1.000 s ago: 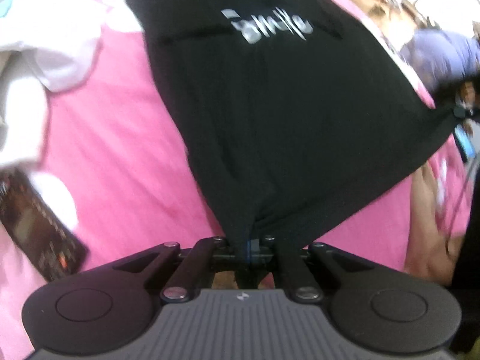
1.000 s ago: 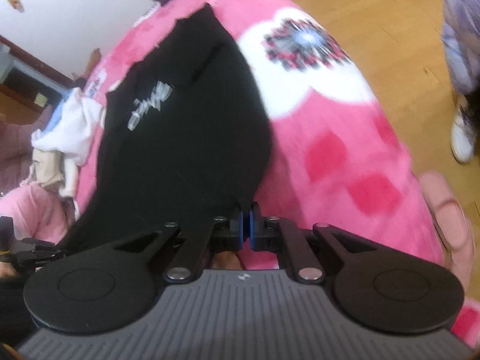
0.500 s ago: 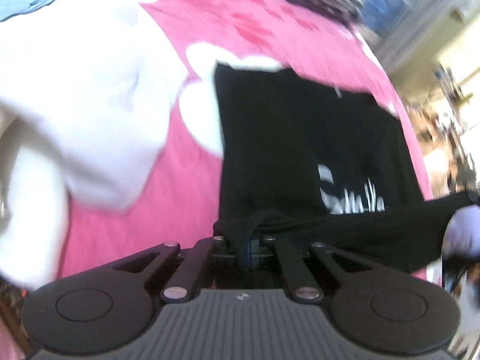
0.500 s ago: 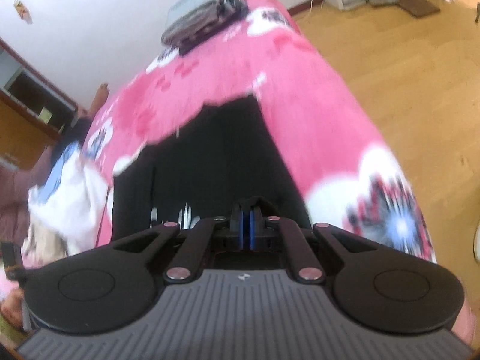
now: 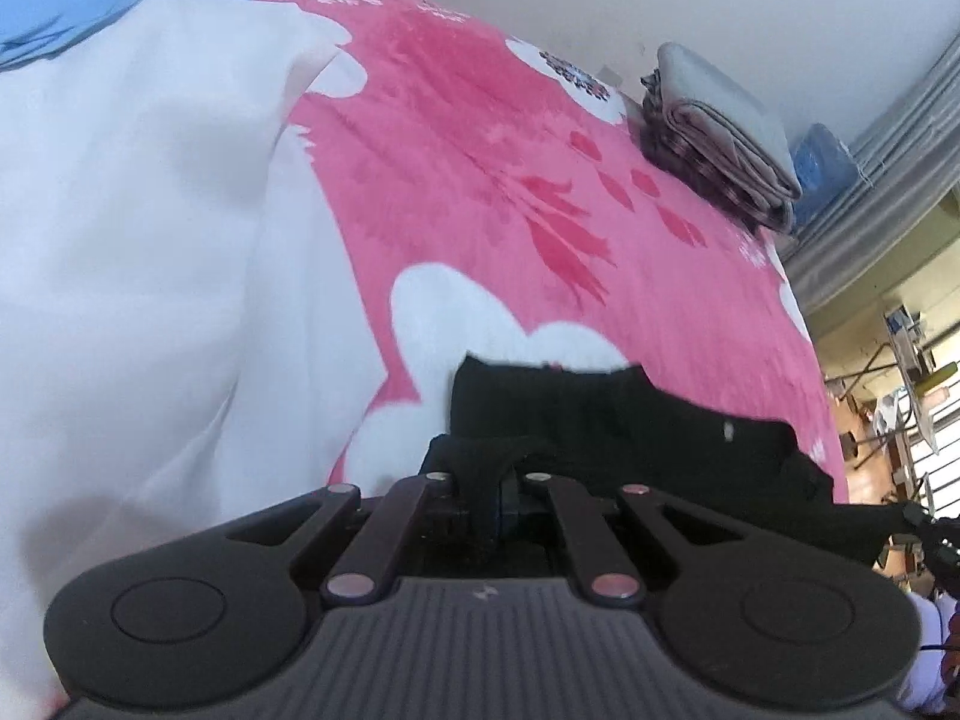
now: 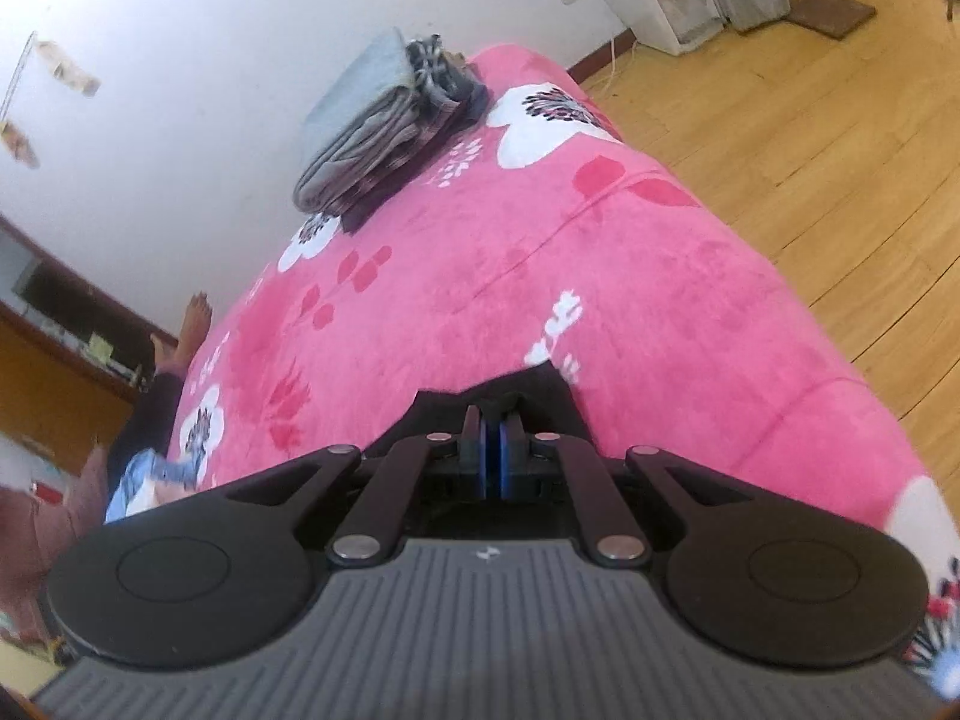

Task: Fold clothes

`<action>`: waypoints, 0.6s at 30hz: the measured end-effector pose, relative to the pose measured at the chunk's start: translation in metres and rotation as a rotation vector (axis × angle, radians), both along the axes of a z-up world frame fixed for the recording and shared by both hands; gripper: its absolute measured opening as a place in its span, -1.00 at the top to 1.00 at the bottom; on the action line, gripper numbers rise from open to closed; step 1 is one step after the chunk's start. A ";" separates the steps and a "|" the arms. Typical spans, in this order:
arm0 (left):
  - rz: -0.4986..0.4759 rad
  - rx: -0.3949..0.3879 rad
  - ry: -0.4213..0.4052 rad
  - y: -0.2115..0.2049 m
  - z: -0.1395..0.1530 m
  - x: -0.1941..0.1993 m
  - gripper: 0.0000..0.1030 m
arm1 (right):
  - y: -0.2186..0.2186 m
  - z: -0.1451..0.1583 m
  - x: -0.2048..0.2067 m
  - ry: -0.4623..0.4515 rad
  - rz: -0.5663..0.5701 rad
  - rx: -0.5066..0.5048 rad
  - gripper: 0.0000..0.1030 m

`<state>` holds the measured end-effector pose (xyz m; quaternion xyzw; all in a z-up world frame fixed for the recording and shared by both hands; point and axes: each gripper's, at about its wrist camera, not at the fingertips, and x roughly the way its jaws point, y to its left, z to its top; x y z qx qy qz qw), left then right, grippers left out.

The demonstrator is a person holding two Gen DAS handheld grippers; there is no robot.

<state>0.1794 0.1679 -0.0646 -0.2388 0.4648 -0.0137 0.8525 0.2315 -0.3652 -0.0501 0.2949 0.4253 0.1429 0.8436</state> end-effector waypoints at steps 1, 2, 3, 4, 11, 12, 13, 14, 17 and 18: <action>0.001 0.000 -0.010 0.001 0.000 0.003 0.95 | 0.000 -0.005 0.005 0.005 -0.007 0.006 0.96; 0.001 -0.001 -0.019 0.001 -0.001 0.006 0.95 | 0.001 -0.009 0.010 0.008 -0.014 0.014 0.96; 0.002 -0.002 -0.029 0.002 -0.001 0.009 0.95 | 0.001 -0.013 0.014 0.012 -0.021 0.021 0.96; 0.000 -0.002 -0.039 0.002 -0.002 0.013 0.95 | 0.001 -0.016 0.018 0.014 -0.028 0.029 0.96; -0.023 0.004 -0.012 0.000 -0.030 0.035 0.93 | 0.001 -0.049 0.041 0.050 -0.048 0.056 0.95; -0.017 -0.015 -0.007 0.002 -0.036 0.037 0.92 | 0.001 -0.057 0.044 0.063 -0.056 0.065 0.95; -0.011 -0.040 -0.007 0.004 -0.041 0.039 0.91 | 0.000 -0.065 0.048 0.077 -0.067 0.085 0.94; -0.001 -0.072 -0.008 0.008 -0.044 0.041 0.90 | -0.002 -0.073 0.051 0.089 -0.076 0.118 0.93; 0.030 -0.179 -0.005 0.022 -0.053 0.045 0.89 | -0.009 -0.094 0.061 0.119 -0.111 0.206 0.89; 0.044 -0.217 -0.001 0.026 -0.056 0.045 0.87 | -0.012 -0.099 0.065 0.130 -0.125 0.246 0.88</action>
